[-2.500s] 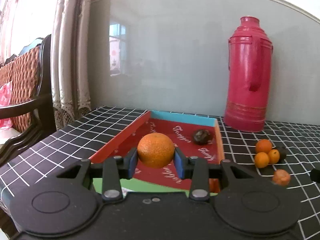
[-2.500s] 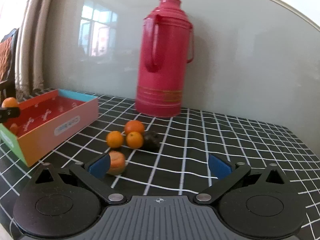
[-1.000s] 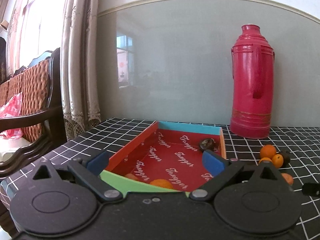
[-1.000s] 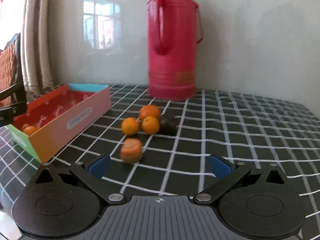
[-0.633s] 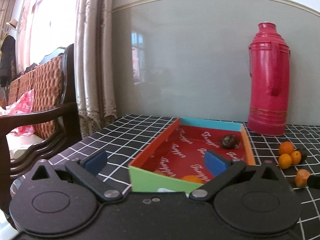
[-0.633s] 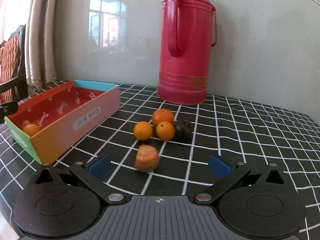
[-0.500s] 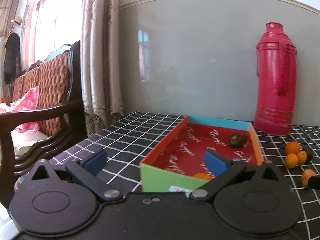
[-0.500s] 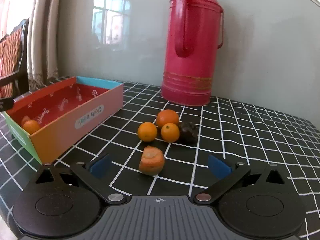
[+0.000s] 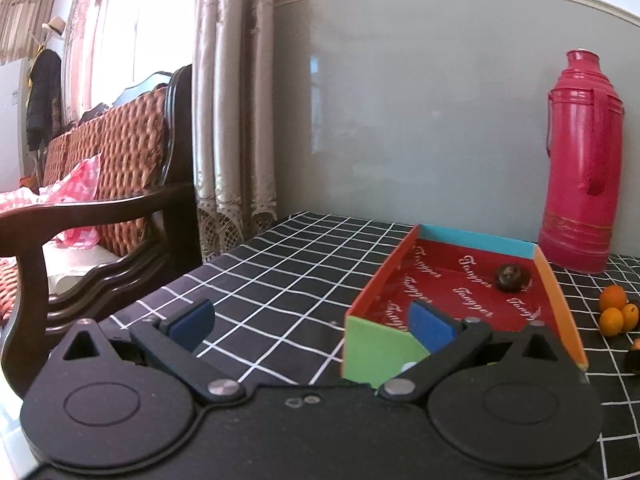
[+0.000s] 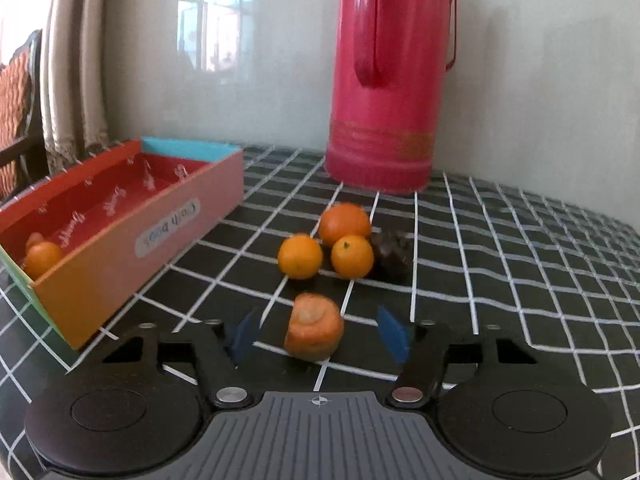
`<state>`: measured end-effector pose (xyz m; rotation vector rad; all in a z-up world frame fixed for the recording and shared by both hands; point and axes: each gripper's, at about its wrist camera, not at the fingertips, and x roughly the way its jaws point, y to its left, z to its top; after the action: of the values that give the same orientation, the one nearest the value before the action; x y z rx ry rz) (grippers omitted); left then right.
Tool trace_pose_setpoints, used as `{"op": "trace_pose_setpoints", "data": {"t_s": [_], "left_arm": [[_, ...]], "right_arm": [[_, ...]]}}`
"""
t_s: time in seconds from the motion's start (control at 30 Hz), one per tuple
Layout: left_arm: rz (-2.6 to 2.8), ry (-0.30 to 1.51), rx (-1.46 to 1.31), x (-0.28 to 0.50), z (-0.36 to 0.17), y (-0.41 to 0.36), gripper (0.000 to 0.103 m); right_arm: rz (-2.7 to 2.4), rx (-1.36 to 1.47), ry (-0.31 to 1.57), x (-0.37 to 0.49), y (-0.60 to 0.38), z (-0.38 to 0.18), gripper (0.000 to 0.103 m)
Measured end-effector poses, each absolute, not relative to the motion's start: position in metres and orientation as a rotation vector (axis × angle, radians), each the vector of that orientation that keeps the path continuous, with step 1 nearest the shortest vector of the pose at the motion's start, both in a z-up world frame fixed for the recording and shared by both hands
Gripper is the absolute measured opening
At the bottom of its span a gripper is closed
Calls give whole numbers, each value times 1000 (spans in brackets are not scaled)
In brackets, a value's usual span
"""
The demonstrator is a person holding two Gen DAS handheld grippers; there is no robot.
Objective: Organize fruits
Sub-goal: 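Move the right gripper to the peach and close on it, then carry the peach with the right gripper into the box and open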
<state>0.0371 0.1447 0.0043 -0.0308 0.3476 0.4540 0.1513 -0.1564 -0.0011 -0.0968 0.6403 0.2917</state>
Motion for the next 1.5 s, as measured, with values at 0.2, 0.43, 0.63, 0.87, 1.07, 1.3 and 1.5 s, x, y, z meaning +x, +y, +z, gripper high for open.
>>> {"op": "trace_pose_setpoints", "data": {"t_s": [0.2,0.43,0.63,0.87,1.07,1.3,1.5], "left_arm": [[467,340,-40,31,5,154,97],[501,343,-37,24,4,170,97],[539,358,-26,18,2,186,97],[567,371,-20,11,0,202,97],[584,382,-14,7,-2,212,97],[593,389,-17,4,-3,221,97],[588,389,-9,4,-2,219,97]], "right_arm": [[298,-50,677,158,-156,-5,33],[323,-41,609,150,-144,6,33],[377,-18,502,140,-126,20,33],[475,-28,390,121,-92,34,33],[527,-34,372,118,-70,33,33],[561,-40,373,121,-50,29,33],[573,-56,354,118,-39,27,33]]}}
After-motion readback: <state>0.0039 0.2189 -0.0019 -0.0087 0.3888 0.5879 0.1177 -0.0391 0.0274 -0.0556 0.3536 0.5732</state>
